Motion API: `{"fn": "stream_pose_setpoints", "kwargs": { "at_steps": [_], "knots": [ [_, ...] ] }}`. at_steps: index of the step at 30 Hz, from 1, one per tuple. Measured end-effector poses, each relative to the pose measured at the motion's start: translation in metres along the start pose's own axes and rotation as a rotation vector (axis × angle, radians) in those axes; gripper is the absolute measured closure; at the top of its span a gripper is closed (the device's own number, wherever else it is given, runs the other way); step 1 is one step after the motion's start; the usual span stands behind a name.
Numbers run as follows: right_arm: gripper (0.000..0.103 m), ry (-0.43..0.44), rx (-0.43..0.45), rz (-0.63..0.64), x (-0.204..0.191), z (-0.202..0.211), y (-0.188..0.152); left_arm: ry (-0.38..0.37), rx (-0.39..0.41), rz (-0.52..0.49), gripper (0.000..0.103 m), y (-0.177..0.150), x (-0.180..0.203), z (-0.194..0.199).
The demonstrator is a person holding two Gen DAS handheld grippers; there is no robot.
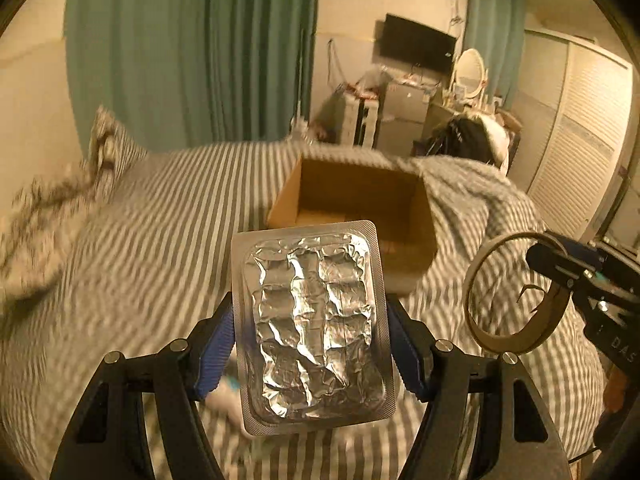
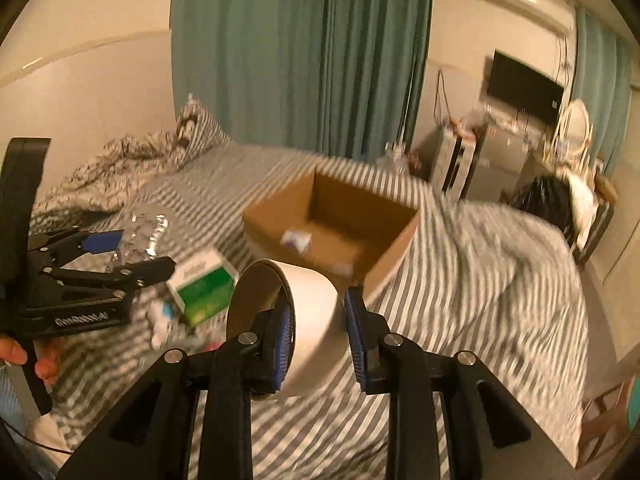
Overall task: Organize objects
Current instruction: 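Carry blister pack and tape roll over the box and release both inside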
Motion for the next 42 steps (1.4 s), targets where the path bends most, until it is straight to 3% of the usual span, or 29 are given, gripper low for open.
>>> {"fn": "stream_pose_setpoints", "kwargs": {
  "at_steps": [7, 17, 25, 33, 34, 36, 37, 38, 42],
  "knots": [
    [0.078, -0.058, 0.094, 0.040, 0.020, -0.022, 0.070, 0.029, 0.091, -0.108, 0.031, 0.073, 0.029, -0.032],
    [0.078, -0.099, 0.135, 0.031, 0.052, -0.090, 0.126, 0.026, 0.090, -0.168, 0.031, 0.126, 0.046, -0.121],
    [0.078, -0.063, -0.041, -0.022, 0.074, -0.198, 0.101, 0.023, -0.017, -0.196, 0.031, 0.106, 0.041, -0.202],
    [0.077, -0.051, -0.122, -0.041, 0.079, -0.223, 0.071, -0.004, -0.099, -0.141, 0.028, 0.088, 0.028, -0.226],
    [0.074, -0.059, -0.115, -0.035, 0.077, -0.219, 0.072, 0.002, -0.099, -0.143, 0.027, 0.088, 0.028, -0.223],
    [0.056, -0.077, -0.104, -0.035, 0.076, -0.208, 0.076, 0.022, -0.080, -0.133, 0.011, 0.088, 0.026, -0.212],
    [0.038, -0.089, -0.095, -0.043, 0.074, -0.202, 0.078, 0.026, -0.059, -0.122, 0.007, 0.091, 0.025, -0.202],
    [0.031, -0.100, -0.084, -0.050, 0.074, -0.195, 0.083, 0.026, -0.044, -0.114, 0.002, 0.095, 0.022, -0.194],
    [0.028, -0.105, -0.030, -0.043, 0.065, -0.149, 0.097, 0.031, 0.009, -0.098, 0.000, 0.107, 0.018, -0.151]
  ]
}}
Point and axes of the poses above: each gripper's, at about its wrist camera, not at the fingertips, and z roughly against the way its jaws point, x to its right, y to its top, the point moved 1 cm from there along -z, roughly the way its jaws point, and after that the axes turned 4 degrees about x, right-handed, at the moved point
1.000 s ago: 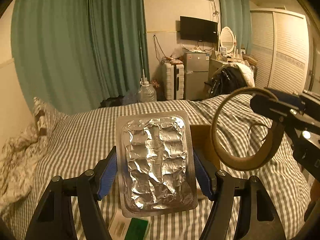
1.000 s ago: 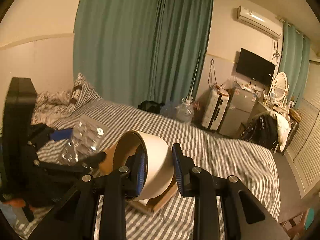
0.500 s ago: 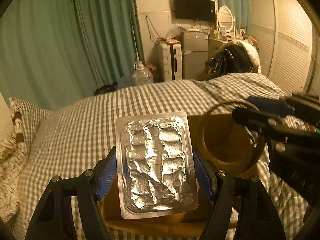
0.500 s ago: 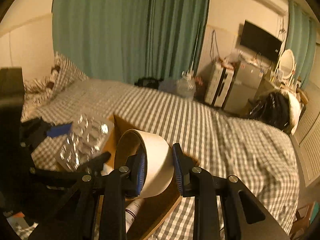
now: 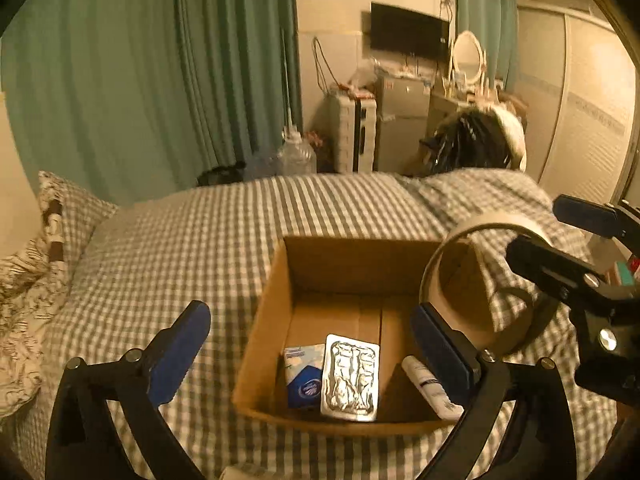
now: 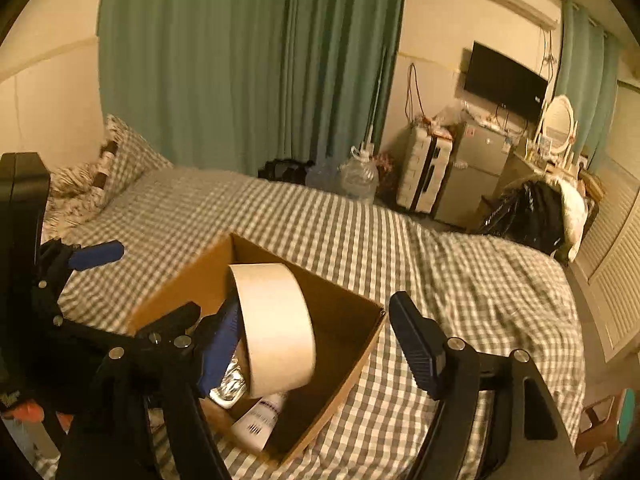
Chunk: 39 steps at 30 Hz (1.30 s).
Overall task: Organize objects
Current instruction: 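Carry blister pack and tape roll over the box and release both inside, then grasp the cotton swab jar with the left gripper while the right grasps a cardboard ring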
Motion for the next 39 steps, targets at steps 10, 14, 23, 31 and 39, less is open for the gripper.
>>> {"fn": "stream_pose_setpoints", "kwargs": {
  "at_steps": [10, 14, 23, 31, 39],
  "knots": [
    [0.014, -0.083, 0.100, 0.068, -0.025, 0.107, 0.025, 0.058, 0.104, -0.008, 0.000, 0.006, -0.012, 0.104],
    [0.014, -0.166, 0.045, 0.068, -0.021, 0.085, 0.027, 0.061, 0.094, 0.011, 0.000, -0.007, -0.025, 0.114],
    [0.014, 0.094, -0.085, -0.005, -0.027, 0.063, -0.067, 0.130, -0.047, 0.009, 0.000, -0.111, -0.053, 0.095],
    [0.014, 0.187, -0.228, 0.041, -0.054, 0.072, -0.161, 0.112, -0.156, 0.116, 0.000, -0.185, -0.054, 0.103],
    [0.014, 0.297, -0.380, 0.122, -0.084, 0.060, -0.229, 0.087, -0.245, 0.107, 0.000, -0.216, -0.026, 0.097]
  ]
}}
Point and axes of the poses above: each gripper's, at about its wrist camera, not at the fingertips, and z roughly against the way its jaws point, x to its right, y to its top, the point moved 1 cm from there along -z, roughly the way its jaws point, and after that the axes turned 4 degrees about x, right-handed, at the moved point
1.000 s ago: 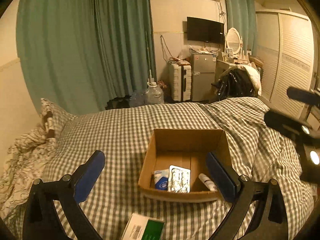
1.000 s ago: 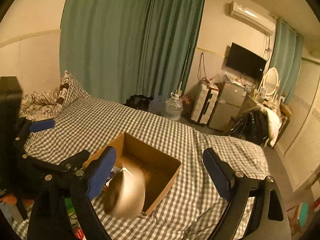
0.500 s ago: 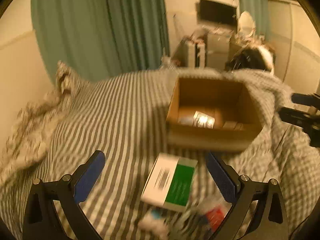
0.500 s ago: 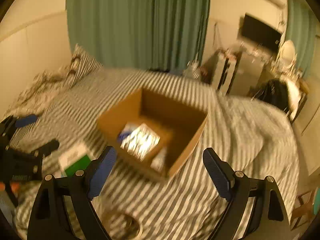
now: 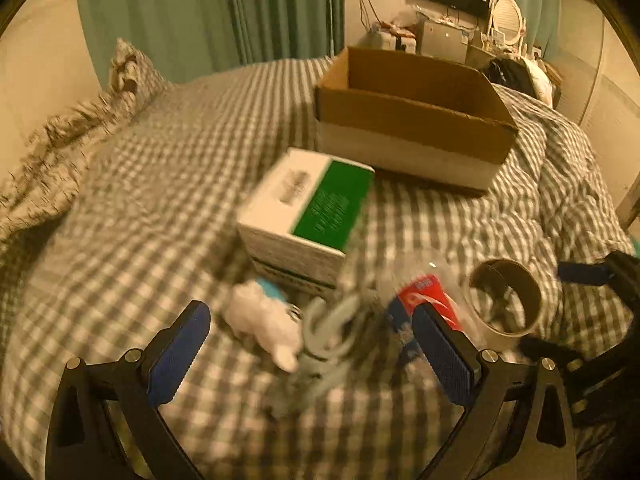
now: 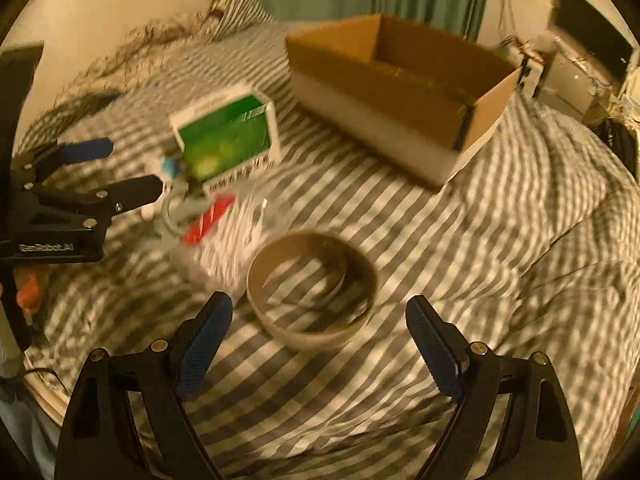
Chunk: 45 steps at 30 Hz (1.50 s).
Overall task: Organize objects
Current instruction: 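Grasp the cotton swab jar with the left gripper while the right grasps a cardboard ring, then carry swab jar and cardboard ring into the box and release both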
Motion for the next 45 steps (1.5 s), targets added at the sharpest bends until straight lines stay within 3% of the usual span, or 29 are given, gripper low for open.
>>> {"fn": "stream_pose_setpoints", "kwargs": {
  "at_steps": [10, 13, 16, 19, 25, 31, 33, 40, 45],
  "knots": [
    [0.014, 0.031, -0.105, -0.040, 0.010, -0.048, 0.001, -0.011, -0.032, -0.020, 0.000, 0.002, 0.023, -0.012],
    [0.019, 0.056, -0.107, -0.048, 0.012, -0.054, 0.001, -0.018, -0.047, -0.023, 0.000, 0.001, 0.025, -0.018],
    [0.020, 0.015, -0.045, -0.020, 0.009, -0.037, 0.001, -0.038, -0.056, -0.034, 0.000, 0.000, 0.030, -0.021],
    [0.020, -0.091, 0.034, 0.002, 0.015, -0.005, 0.002, -0.056, -0.059, -0.038, 0.000, -0.001, 0.033, -0.024],
    [0.020, -0.244, 0.075, 0.048, 0.031, 0.026, 0.005, -0.119, -0.106, -0.084, 0.000, -0.005, 0.061, -0.045],
    [0.020, -0.241, 0.082, 0.009, 0.038, 0.030, 0.003, -0.129, -0.151, -0.146, 0.020, -0.018, 0.086, -0.066],
    [0.020, -0.240, 0.082, 0.007, 0.039, 0.030, 0.003, -0.112, -0.147, -0.166, 0.034, -0.020, 0.086, -0.068],
    [0.020, -0.221, 0.119, -0.015, 0.037, 0.045, 0.005, -0.132, -0.131, -0.125, 0.035, -0.017, 0.074, -0.055],
    [0.020, -0.221, 0.169, -0.011, 0.036, 0.066, 0.013, -0.136, -0.025, -0.121, 0.040, 0.008, 0.068, -0.022]
  ]
}}
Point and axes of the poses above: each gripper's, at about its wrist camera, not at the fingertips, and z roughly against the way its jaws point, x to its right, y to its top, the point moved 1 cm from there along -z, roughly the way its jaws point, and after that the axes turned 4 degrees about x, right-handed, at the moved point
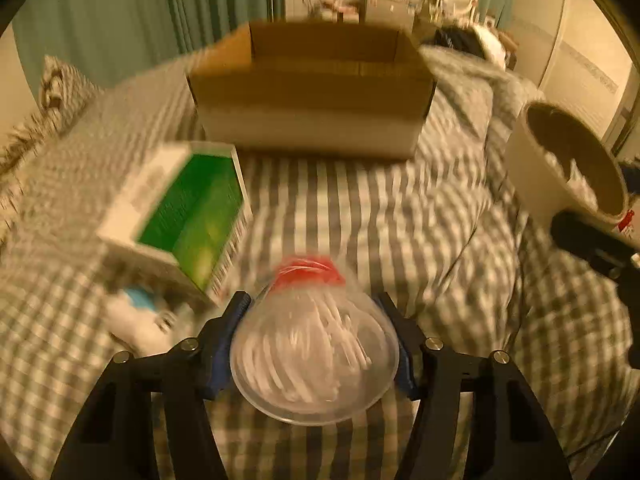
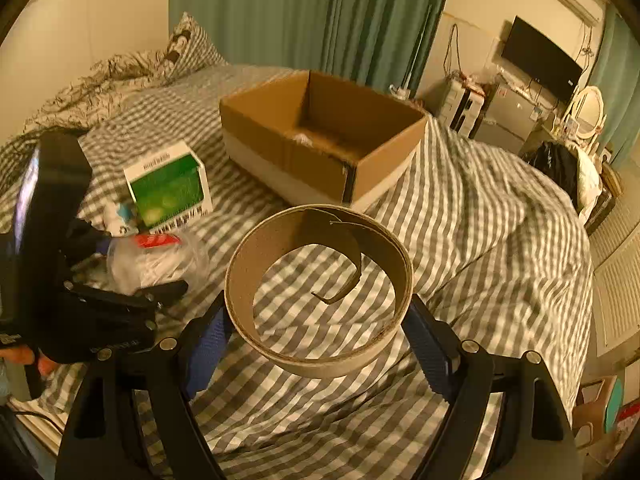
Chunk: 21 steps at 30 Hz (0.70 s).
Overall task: Organize objects
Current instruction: 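Carry swab jar and cardboard ring into the box and release both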
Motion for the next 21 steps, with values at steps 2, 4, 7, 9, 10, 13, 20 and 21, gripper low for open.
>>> {"fn": "stream_pose_setpoints", "kwargs": {
  "at_steps": [2, 4, 7, 9, 10, 13, 20, 21],
  "knots": [
    [0.020, 0.000, 0.024, 0.002, 0.002, 0.007, 0.006, 0.005, 0.028, 0.007, 0.040, 0.013, -0.003, 0.009],
    [0.020, 0.002, 0.048, -0.003, 0.007, 0.013, 0.014, 0.004, 0.067, 0.016, 0.040, 0.032, -0.007, 0.018],
    [0.020, -0.007, 0.077, -0.002, 0.015, 0.019, 0.027, 0.003, 0.143, 0.030, 0.040, 0.061, -0.012, 0.035],
    [0.020, -0.016, 0.097, 0.000, 0.021, 0.022, 0.039, -0.009, 0.196, 0.048, 0.040, 0.084, -0.015, 0.046],
    [0.020, -0.019, 0.110, 0.000, 0.024, 0.024, 0.046, -0.012, 0.225, 0.059, 0.040, 0.096, -0.017, 0.053],
    [0.020, -0.026, 0.158, -0.014, 0.035, 0.028, 0.074, -0.017, 0.313, 0.087, 0.040, 0.133, -0.019, 0.066],
    [0.020, -0.035, 0.231, -0.030, 0.049, -0.001, 0.131, 0.000, 0.361, 0.072, 0.040, 0.196, -0.022, 0.044],
    [0.020, -0.031, 0.227, -0.031, 0.050, -0.010, 0.137, 0.011, 0.358, 0.063, 0.040, 0.202, -0.023, 0.037]
  ]
}}
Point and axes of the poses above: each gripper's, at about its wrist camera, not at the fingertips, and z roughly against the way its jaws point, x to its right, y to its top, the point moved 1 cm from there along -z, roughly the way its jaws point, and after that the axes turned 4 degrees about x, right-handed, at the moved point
